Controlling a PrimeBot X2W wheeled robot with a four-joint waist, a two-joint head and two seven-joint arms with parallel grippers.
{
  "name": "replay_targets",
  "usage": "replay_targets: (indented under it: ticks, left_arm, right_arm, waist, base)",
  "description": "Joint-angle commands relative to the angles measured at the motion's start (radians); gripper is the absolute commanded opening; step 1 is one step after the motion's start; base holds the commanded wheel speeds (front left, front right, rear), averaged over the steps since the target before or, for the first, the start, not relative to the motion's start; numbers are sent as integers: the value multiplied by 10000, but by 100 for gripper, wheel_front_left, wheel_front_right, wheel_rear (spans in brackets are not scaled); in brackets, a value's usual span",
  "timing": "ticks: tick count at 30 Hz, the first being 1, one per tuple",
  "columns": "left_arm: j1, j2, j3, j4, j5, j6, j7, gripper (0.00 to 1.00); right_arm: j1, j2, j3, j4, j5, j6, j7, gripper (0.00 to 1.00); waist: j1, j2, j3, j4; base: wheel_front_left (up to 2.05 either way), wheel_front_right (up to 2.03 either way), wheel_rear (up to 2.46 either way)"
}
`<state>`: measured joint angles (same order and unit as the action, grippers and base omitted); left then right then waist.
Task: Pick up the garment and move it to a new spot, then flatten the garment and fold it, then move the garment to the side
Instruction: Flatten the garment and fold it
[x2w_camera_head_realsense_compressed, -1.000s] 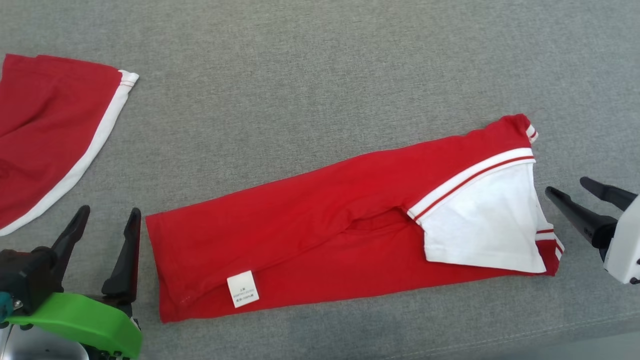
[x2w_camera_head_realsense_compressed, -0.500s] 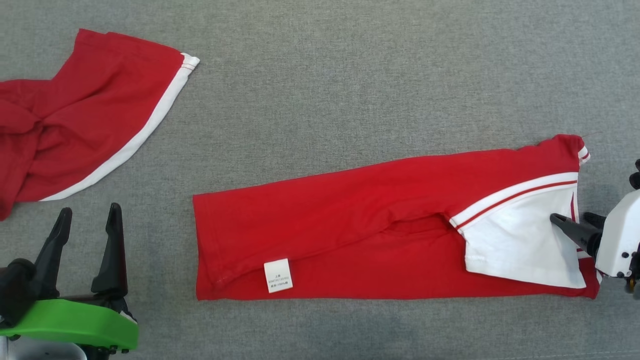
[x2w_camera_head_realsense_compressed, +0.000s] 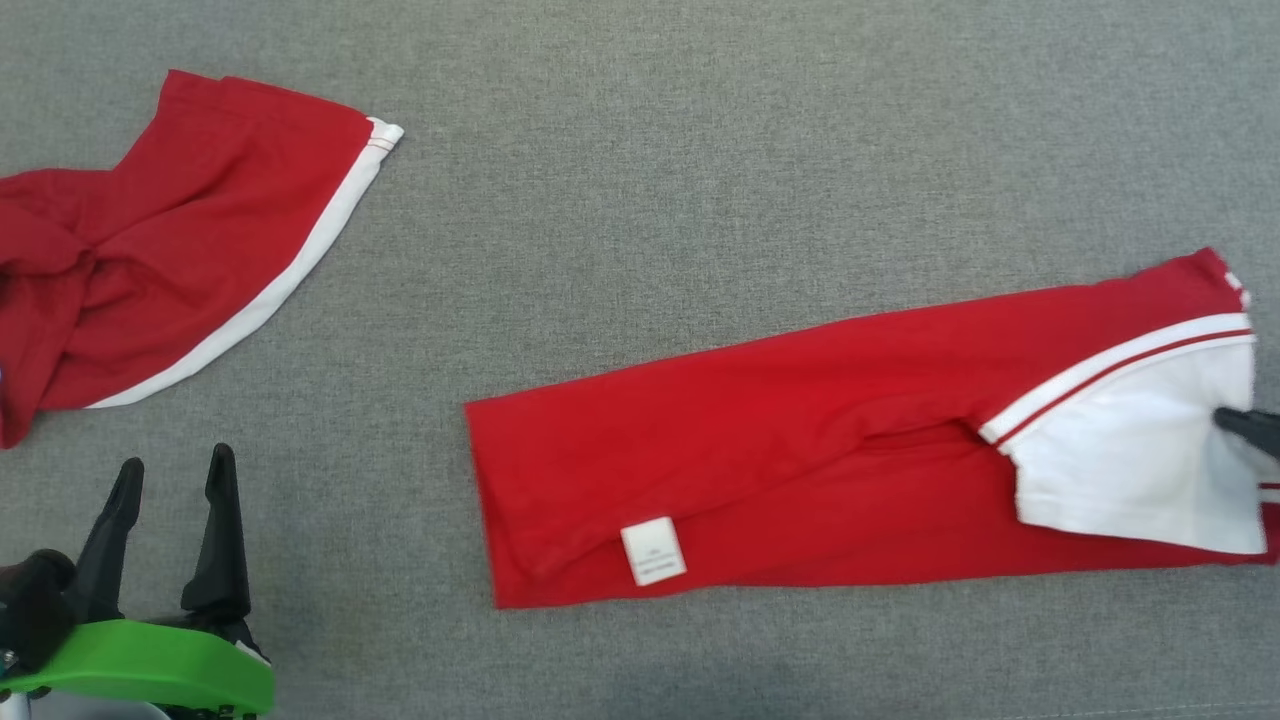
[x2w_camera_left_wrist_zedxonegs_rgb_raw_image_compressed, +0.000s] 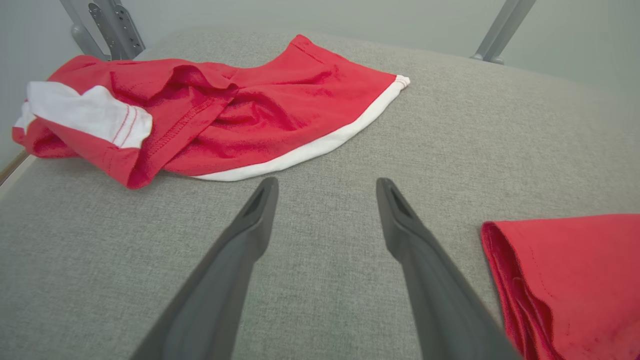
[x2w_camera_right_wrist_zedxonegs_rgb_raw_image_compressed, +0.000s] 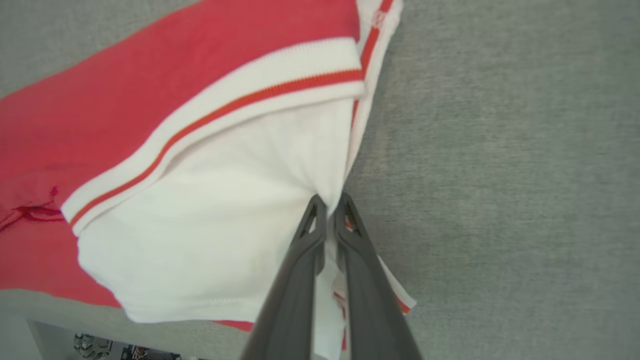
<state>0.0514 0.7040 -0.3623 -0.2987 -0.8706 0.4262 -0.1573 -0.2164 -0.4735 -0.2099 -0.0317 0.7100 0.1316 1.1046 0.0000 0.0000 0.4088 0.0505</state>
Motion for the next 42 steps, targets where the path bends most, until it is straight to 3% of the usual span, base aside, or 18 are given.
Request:
replay_targets:
  ticks: [1,7,10,17,24,34,39,42]
  left_arm:
    - [35,-165,-66,91,-37,-142,-140,100]
    - [-280,-580,-530,642,96,-775,-473,100]
    - [-294,-778,-616,1110,149,-1108,-681,100]
    - [-213,-1461,-539,1835,395,-1656,-1005,100]
    - [-174,-2068,-524,2371,767,-2015,-1085,100]
    - [-236,-2840,-347,3031,1145,-2483,-1075,100]
    - [-709,-3325,-658,3476,1388,-2862,-1077,100]
    - [-857,-3446,-807,3668,1458,-2975,-1076,100]
  right_arm:
    - [-153,-263,-509,85,-239,-17,54,0]
    - [120,-851,-2418,83,-811,-16,317,0]
    - [306,-1054,-2588,-164,-426,-14,332,0]
    - [789,-473,-894,-1931,621,-9,90,0]
    - [944,571,1315,-2529,127,-8,-383,0]
    - [-69,1988,3827,-230,-1257,-8,-1903,0]
    - [-1124,2946,4586,1788,-2170,-8,-2508,0]
    - [-1421,3150,4766,2305,-2356,-8,-2620,0]
  waist:
    - [0,0,-109,-56]
    - [0,0,-528,-52]
    - [0,0,-863,-84]
    - [0,0,-1791,-291]
    - [0,0,-2534,-348]
    - [0,0,-2968,63]
    - [0,0,-2735,647]
    - [0,0,-2678,861]
  base:
    - [0,0,0]
    - [0,0,0]
    - [0,0,0]
    - [0,0,0]
    - [0,0,0]
    - [0,0,0]
    - [0,0,0]
    - [0,0,0]
